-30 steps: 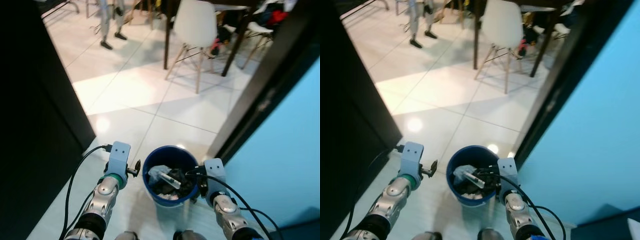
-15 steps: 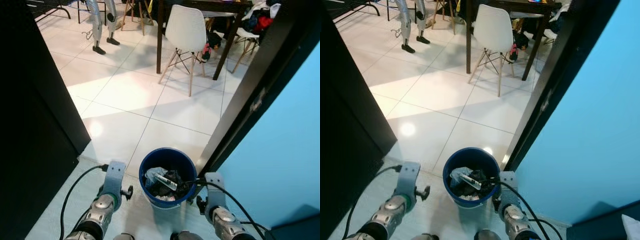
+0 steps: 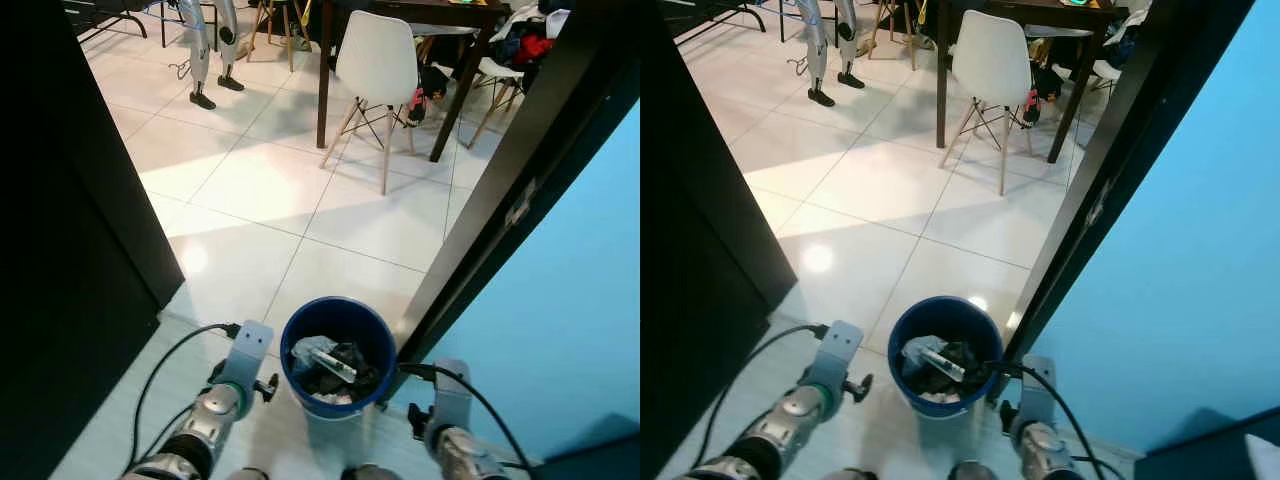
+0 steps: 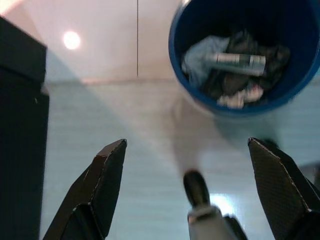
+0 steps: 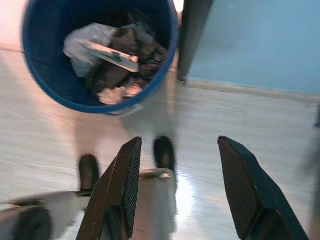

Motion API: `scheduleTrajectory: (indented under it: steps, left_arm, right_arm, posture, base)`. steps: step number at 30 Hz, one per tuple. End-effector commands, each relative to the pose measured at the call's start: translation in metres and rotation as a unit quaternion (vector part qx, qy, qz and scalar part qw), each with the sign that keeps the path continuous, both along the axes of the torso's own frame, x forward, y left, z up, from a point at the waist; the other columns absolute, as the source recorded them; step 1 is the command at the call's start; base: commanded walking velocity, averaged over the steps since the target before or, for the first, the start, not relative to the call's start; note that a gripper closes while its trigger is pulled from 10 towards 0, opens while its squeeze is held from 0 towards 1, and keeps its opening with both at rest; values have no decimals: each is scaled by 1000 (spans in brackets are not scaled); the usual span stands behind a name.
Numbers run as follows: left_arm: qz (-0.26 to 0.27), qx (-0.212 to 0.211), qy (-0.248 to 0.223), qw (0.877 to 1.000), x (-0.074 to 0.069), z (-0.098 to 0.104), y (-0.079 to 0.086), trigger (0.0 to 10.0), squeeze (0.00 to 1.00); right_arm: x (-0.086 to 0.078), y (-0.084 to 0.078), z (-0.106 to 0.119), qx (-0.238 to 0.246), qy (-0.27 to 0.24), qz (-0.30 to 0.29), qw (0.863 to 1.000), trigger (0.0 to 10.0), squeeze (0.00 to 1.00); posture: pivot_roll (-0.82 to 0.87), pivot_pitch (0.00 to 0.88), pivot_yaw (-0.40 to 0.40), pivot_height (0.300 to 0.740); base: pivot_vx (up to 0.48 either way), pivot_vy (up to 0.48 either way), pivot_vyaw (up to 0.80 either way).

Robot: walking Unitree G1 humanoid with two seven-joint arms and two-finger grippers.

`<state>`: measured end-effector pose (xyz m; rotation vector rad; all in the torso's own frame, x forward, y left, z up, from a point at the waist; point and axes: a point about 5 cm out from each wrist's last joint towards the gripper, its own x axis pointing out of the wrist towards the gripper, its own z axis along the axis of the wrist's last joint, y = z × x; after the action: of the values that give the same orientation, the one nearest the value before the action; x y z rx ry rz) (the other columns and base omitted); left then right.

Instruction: Clean up the room

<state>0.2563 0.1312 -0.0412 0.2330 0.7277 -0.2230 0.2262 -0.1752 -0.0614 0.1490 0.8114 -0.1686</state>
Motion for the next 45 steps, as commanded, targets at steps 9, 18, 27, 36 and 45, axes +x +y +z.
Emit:
scheduleTrajectory:
  steps: [9, 18, 27, 36, 45]
  left_arm:
    - [24, 13, -21, 999, -1, 0, 15, 10000, 0]
    - [78, 3, -22, 997, -1, 0, 23, 10000, 0]
    - [71, 8, -16, 997, -4, -2, 22, 10000, 0]
    - [71, 6, -15, 997, -3, -2, 20, 10000, 0]
    - [65, 5, -7, 998, -4, -3, 20, 10000, 0]
  right_arm:
    - [-1, 9, -1, -1, -2, 14, 1000, 10000, 0]
    - [-1, 10, -1, 3, -9, 19, 1000, 10000, 0]
    - [4, 10, 2, 3, -12, 23, 1000, 10000, 0]
    - [2, 10, 0, 7, -6, 26, 1000, 10000, 0]
    - [0, 10, -1, 6, -2, 28, 1000, 10000, 0]
  posture:
    - [94, 0, 116, 740]
    - [143, 26, 105, 740]
    - [140, 21, 109, 740]
    - [131, 20, 117, 740]
    - [129, 22, 117, 740]
  base:
    - [0, 0, 0]
    - [0, 0, 0]
    - [0, 0, 0]
    - [0, 0, 0]
    - [0, 0, 0]
